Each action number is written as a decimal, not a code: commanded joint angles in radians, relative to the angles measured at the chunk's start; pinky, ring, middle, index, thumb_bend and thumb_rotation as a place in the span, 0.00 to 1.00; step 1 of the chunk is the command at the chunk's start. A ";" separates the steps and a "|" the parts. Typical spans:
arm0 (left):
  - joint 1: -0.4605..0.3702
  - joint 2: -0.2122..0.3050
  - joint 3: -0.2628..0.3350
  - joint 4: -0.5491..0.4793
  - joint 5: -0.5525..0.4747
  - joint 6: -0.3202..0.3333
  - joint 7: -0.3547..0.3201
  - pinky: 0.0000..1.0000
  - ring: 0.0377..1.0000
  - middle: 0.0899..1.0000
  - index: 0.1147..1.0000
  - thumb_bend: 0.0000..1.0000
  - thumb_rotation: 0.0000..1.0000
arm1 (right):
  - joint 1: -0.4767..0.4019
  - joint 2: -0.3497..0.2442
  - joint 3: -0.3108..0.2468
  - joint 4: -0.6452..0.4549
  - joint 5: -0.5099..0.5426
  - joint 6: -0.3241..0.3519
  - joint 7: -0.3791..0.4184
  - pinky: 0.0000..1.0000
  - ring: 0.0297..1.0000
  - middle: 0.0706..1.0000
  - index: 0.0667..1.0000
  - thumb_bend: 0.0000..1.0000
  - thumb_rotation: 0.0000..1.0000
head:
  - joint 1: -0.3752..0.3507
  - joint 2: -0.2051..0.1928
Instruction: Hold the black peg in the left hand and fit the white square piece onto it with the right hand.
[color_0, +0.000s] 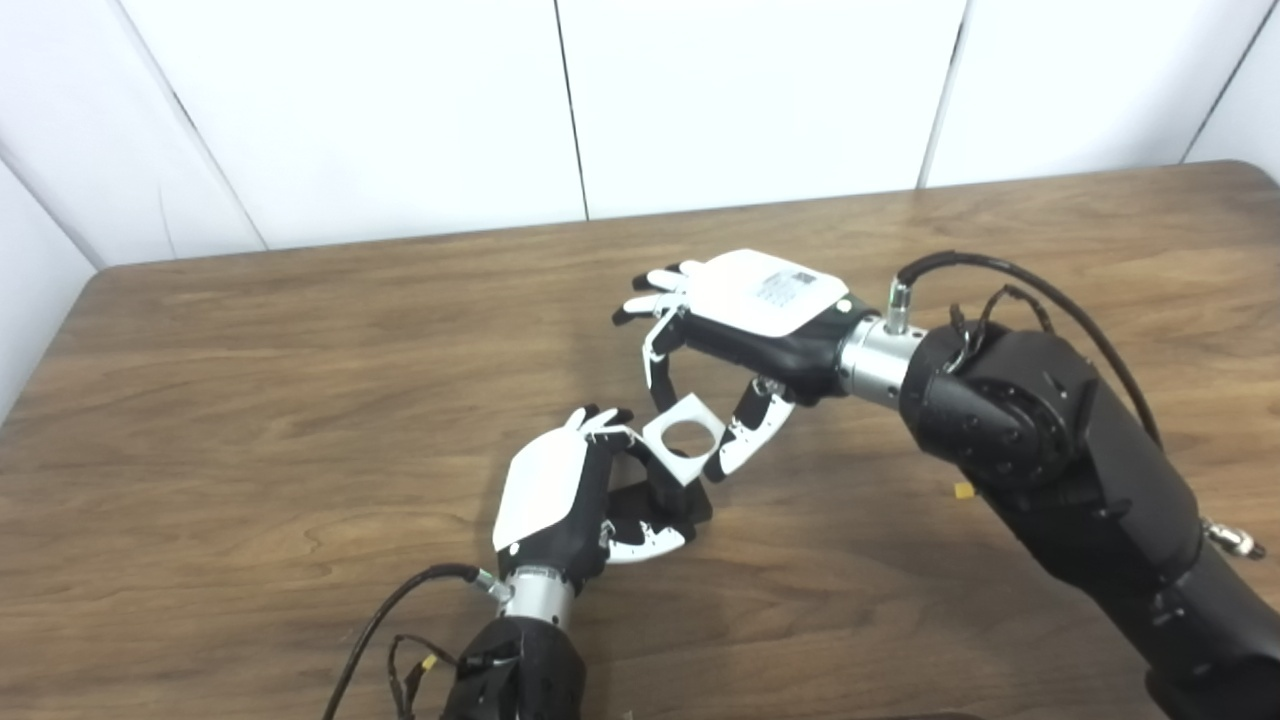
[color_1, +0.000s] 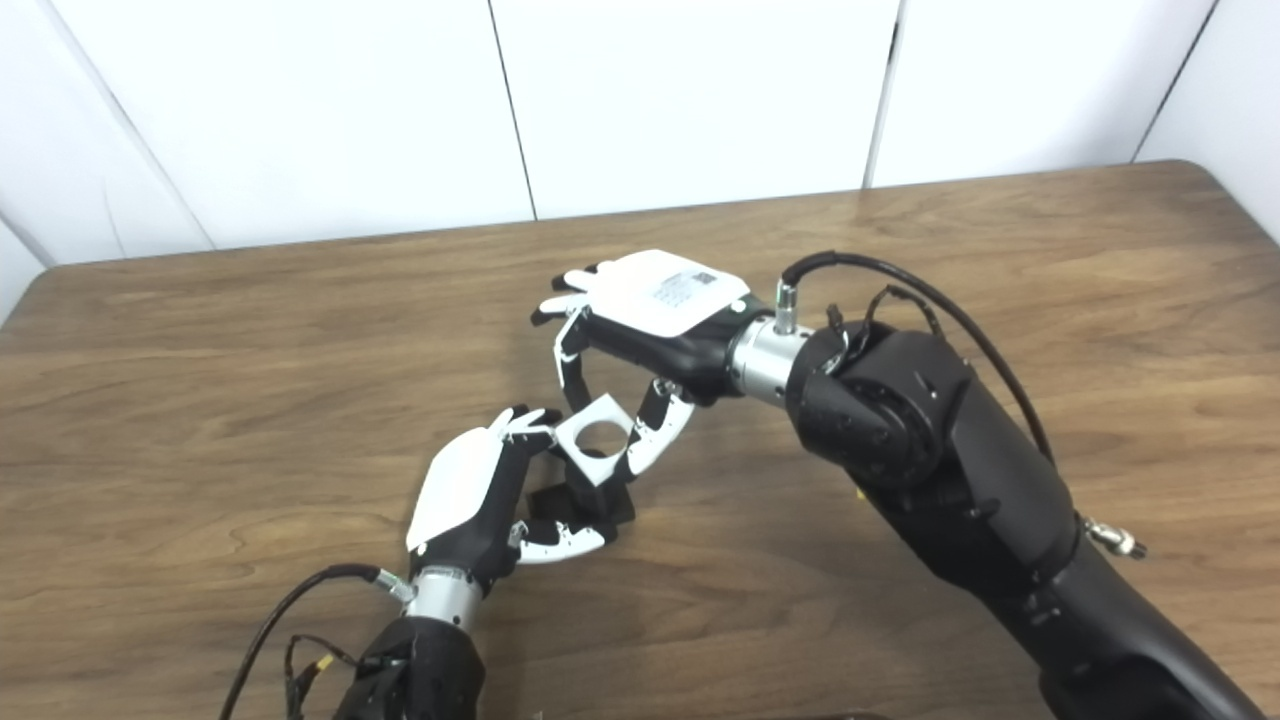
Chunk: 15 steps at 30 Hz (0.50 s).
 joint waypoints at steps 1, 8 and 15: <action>-0.013 -0.005 -0.008 -0.001 0.014 0.005 -0.019 0.92 0.97 0.87 0.42 0.52 0.07 | -0.027 0.009 -0.004 -0.023 -0.017 -0.023 -0.007 1.00 0.98 0.90 0.45 0.52 0.15 | -0.002 0.001; -0.016 -0.005 -0.008 0.003 0.018 0.002 -0.017 0.92 0.96 0.87 0.42 0.52 0.07 | -0.002 0.016 -0.001 -0.016 -0.016 -0.036 -0.011 1.00 0.99 0.91 0.45 0.53 0.15 | 0.001 0.000; -0.014 -0.010 -0.005 0.002 0.013 0.003 -0.015 0.92 0.96 0.87 0.42 0.52 0.07 | 0.018 0.031 -0.004 0.001 -0.035 -0.049 -0.023 1.00 0.98 0.90 0.45 0.53 0.15 | 0.000 -0.001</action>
